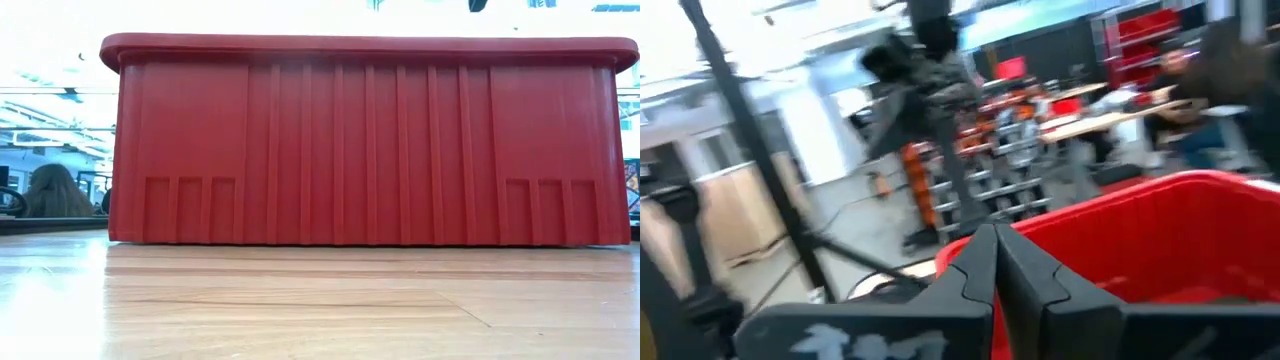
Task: Pick and place slides into bin
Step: Stack the black slipper in the red bin
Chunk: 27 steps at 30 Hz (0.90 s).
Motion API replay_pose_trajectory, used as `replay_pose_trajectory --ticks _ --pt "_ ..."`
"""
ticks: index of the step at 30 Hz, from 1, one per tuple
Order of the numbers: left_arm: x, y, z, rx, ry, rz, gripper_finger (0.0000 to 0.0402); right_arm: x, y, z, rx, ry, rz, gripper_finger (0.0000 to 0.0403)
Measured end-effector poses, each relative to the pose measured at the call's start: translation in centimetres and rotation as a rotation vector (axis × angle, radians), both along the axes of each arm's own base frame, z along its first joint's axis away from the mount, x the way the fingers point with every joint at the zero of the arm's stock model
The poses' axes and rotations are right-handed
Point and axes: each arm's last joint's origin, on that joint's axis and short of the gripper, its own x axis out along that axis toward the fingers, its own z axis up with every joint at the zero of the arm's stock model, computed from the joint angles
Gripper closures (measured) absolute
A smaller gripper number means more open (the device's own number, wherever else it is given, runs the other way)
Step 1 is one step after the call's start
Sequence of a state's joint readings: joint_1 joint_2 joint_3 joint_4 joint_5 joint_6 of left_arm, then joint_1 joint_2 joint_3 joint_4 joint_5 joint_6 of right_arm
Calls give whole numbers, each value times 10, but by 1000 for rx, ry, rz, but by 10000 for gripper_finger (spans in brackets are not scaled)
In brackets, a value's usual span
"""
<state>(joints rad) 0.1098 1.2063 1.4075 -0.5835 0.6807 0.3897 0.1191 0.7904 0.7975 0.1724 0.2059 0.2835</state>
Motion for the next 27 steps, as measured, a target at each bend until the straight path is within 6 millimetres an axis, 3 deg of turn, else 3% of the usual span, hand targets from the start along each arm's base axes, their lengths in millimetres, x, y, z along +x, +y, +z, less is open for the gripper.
replay_pose_trajectory --ticks 7,10,17,21,27 --pt "16 -15 -31 -160 -29 -10 401 2 4 2 13 -34 136 403" --pt "19 -29 -32 -256 -36 -22 401 1 8 2 56 -29 164 403" --pt "21 -60 -29 -419 2 144 401 -2 28 2 124 -27 292 403" --pt "17 -79 -23 -540 21 119 400 -2 46 1 146 -15 390 403" --pt "4 -116 -21 -565 47 1 401 -1 78 4 112 -102 533 403"
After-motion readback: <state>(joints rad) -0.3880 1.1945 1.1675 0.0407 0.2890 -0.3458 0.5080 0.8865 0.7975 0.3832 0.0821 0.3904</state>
